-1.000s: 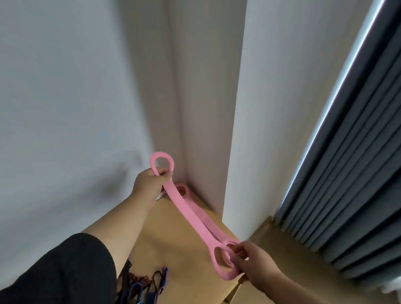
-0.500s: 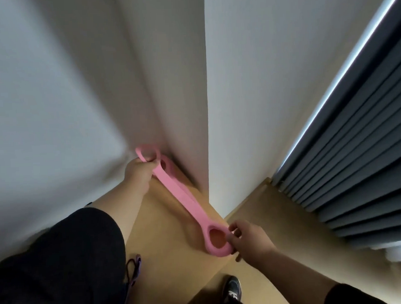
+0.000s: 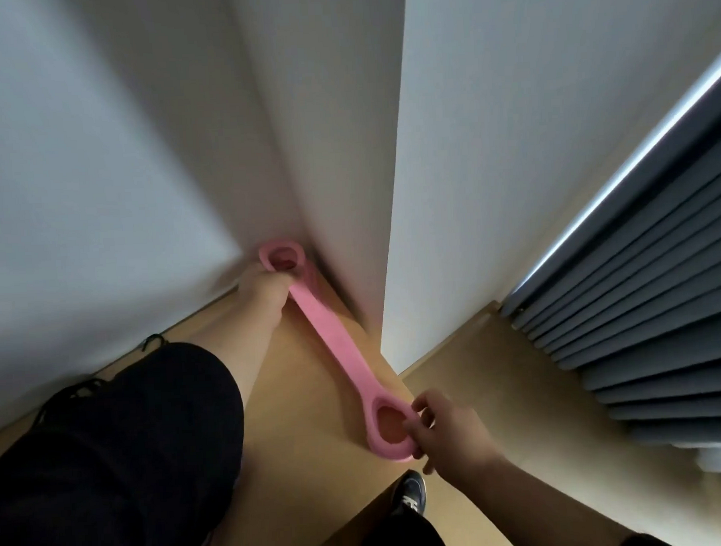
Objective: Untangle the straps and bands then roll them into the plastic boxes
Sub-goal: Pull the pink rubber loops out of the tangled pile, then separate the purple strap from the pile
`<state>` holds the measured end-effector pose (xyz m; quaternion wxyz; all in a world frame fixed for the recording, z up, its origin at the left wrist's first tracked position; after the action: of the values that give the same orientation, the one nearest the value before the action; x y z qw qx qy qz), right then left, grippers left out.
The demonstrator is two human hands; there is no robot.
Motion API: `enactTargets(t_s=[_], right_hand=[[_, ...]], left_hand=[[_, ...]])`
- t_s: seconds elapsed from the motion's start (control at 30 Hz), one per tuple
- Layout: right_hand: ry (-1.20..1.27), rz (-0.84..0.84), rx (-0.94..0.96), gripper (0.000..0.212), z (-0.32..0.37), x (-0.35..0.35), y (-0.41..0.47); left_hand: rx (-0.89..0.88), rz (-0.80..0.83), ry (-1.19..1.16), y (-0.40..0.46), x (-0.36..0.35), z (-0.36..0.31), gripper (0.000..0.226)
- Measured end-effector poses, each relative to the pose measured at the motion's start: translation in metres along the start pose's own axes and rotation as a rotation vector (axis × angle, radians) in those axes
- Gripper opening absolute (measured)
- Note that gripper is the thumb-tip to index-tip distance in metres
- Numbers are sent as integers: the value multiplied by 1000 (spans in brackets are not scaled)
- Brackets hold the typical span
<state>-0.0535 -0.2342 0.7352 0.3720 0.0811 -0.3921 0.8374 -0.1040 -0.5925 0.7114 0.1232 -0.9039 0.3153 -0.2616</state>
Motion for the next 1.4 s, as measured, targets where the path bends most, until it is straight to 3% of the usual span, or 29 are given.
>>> enactTargets(t_s=[0.17,0.4,0.6,0.73,0.87,1.03,1.27,1.4], right_hand=[[-36,-11,18,9,3,-2,2],[-93,-17,41,10,2,-2,5],[-104,-17,41,7,0,1,4],[-143,-17,43,8,0,2,6],[-248,-18,99,18,8,3,5],[-327,-6,129,29,18,4,7],[-434,-37,207,41,50,2,16],[-478,-9,305,41,84,-16,15]], left_hand=[[-128,-18,63,-3,2,-9,38],[-183,8,178,-2,0,-10,36],[-142,4,293,6,-2,-6,42],[-139,17,523,10,-3,-7,45],[-161,-34,764,7,-1,-11,76],[-153,-64,872,-4,14,-16,98],[-269,-22,806,-34,54,-17,68],[-172,-28,641,-67,94,-3,65]])
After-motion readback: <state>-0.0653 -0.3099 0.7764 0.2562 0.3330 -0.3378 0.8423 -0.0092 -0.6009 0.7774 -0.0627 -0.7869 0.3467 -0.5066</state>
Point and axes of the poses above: each hand's wrist, its own y-axis towards the middle knuckle, its own x-axis out of the back of the hand, z = x × y, the point moved 8 cm from there along y, towards the middle knuckle, and after that the axes turned 7 degrees about y, right-handed, at the moved point
